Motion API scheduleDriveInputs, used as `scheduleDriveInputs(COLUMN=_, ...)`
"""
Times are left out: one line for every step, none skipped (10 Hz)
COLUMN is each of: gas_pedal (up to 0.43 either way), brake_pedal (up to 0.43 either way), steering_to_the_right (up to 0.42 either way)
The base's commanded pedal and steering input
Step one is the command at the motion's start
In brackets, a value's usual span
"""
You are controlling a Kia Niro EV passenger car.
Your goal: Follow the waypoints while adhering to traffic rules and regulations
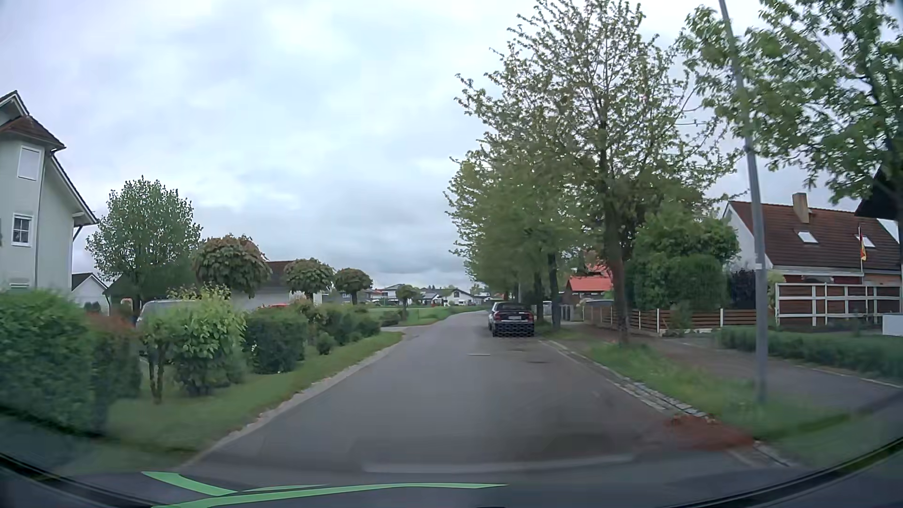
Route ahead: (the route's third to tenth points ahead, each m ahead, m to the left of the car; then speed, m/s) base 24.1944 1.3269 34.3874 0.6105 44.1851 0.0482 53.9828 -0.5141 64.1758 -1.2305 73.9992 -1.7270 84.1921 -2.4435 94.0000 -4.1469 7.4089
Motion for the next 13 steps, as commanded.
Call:
scheduleDriveInputs(gas_pedal=0.059, brake_pedal=0.0, steering_to_the_right=-0.02)
scheduleDriveInputs(gas_pedal=0.059, brake_pedal=0.0, steering_to_the_right=-0.016)
scheduleDriveInputs(gas_pedal=0.047, brake_pedal=0.0, steering_to_the_right=-0.014)
scheduleDriveInputs(gas_pedal=0.039, brake_pedal=0.0, steering_to_the_right=-0.012)
scheduleDriveInputs(gas_pedal=0.039, brake_pedal=0.0, steering_to_the_right=-0.009)
scheduleDriveInputs(gas_pedal=0.039, brake_pedal=0.0, steering_to_the_right=-0.005)
scheduleDriveInputs(gas_pedal=0.039, brake_pedal=0.0, steering_to_the_right=-0.003)
scheduleDriveInputs(gas_pedal=0.039, brake_pedal=0.0, steering_to_the_right=-0.003)
scheduleDriveInputs(gas_pedal=0.039, brake_pedal=0.0, steering_to_the_right=-0.003)
scheduleDriveInputs(gas_pedal=0.039, brake_pedal=0.0, steering_to_the_right=-0.002)
scheduleDriveInputs(gas_pedal=0.039, brake_pedal=0.0, steering_to_the_right=0.0)
scheduleDriveInputs(gas_pedal=0.039, brake_pedal=0.0, steering_to_the_right=0.0)
scheduleDriveInputs(gas_pedal=0.039, brake_pedal=0.0, steering_to_the_right=0.001)
